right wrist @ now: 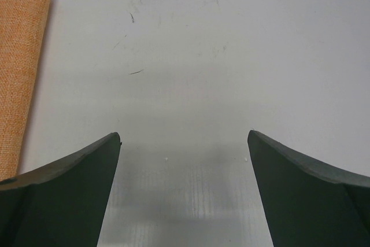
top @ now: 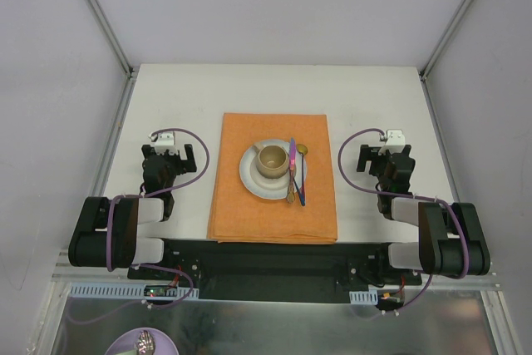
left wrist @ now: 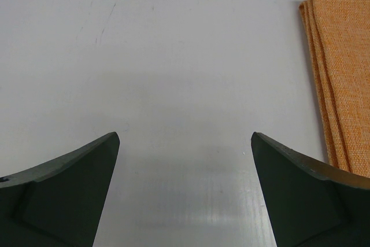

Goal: Set the dinner table for one person
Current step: Pick up the cup with the napkin.

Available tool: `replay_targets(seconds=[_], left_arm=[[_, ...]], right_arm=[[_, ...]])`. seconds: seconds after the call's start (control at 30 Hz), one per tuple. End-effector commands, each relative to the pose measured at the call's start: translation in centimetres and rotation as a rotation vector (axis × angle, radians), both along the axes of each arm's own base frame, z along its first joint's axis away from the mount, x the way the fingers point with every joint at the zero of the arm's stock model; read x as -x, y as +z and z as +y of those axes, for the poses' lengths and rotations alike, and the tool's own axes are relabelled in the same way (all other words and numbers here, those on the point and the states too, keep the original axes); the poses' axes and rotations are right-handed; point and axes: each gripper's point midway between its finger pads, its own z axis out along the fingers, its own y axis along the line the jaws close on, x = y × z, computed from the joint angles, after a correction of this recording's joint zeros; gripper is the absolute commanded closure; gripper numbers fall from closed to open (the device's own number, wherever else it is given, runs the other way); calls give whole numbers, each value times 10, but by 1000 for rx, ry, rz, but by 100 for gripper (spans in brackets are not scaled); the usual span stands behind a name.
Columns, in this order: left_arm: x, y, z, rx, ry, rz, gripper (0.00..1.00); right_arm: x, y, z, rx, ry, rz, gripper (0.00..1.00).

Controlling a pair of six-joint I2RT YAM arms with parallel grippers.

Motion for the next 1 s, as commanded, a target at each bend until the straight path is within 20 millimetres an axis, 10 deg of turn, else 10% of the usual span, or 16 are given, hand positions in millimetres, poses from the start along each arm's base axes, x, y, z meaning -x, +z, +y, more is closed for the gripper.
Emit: replay_targets(seconds=[0.0,0.47,0.97], left_arm=[[-11,20,5,9,29,-58,1],[4,48,45,49,319,-24,1],[3,87,-36,305,28,106,1]], right_arm=[[-9,16,1,1,8,-62,4],[-12,56,-11,36,-153,18,4],[18,108,25,-89,-178,179,4]])
